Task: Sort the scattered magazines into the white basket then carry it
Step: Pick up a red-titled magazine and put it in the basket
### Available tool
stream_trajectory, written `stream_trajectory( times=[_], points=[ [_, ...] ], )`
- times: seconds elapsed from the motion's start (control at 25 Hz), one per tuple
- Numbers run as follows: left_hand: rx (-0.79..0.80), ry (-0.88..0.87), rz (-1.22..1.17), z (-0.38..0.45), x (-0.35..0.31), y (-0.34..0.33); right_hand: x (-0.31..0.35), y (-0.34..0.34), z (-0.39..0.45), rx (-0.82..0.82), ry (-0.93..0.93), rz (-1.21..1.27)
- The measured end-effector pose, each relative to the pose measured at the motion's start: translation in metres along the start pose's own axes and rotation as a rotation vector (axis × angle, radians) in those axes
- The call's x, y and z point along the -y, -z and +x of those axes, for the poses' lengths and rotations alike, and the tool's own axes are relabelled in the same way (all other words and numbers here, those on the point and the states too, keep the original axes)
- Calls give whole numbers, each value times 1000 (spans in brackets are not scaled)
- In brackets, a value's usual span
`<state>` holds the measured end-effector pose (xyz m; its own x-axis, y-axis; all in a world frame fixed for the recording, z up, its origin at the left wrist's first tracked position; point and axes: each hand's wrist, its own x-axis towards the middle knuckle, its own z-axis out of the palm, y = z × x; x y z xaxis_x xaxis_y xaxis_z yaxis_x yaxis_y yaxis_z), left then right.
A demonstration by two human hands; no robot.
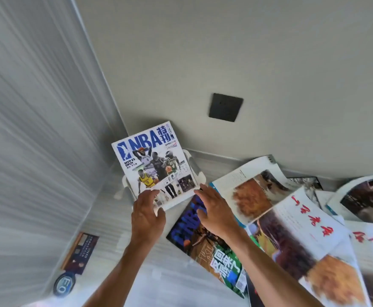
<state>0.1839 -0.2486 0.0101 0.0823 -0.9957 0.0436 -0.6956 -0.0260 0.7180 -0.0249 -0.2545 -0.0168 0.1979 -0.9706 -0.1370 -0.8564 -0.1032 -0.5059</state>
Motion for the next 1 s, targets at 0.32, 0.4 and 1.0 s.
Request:
stream_trajectory(
  times=[0.32,0.4,1.0],
  points=[
    [403,-27,-103,-97,-97,-103,-141,27,-228,-283,-829,456],
    [559,-57,-51,-125,-115,-136,-180,30,-286,-251,-946,408],
    [903,76,-167,-198,-188,-221,-248,57,-305,-198,-974,284]
  ],
)
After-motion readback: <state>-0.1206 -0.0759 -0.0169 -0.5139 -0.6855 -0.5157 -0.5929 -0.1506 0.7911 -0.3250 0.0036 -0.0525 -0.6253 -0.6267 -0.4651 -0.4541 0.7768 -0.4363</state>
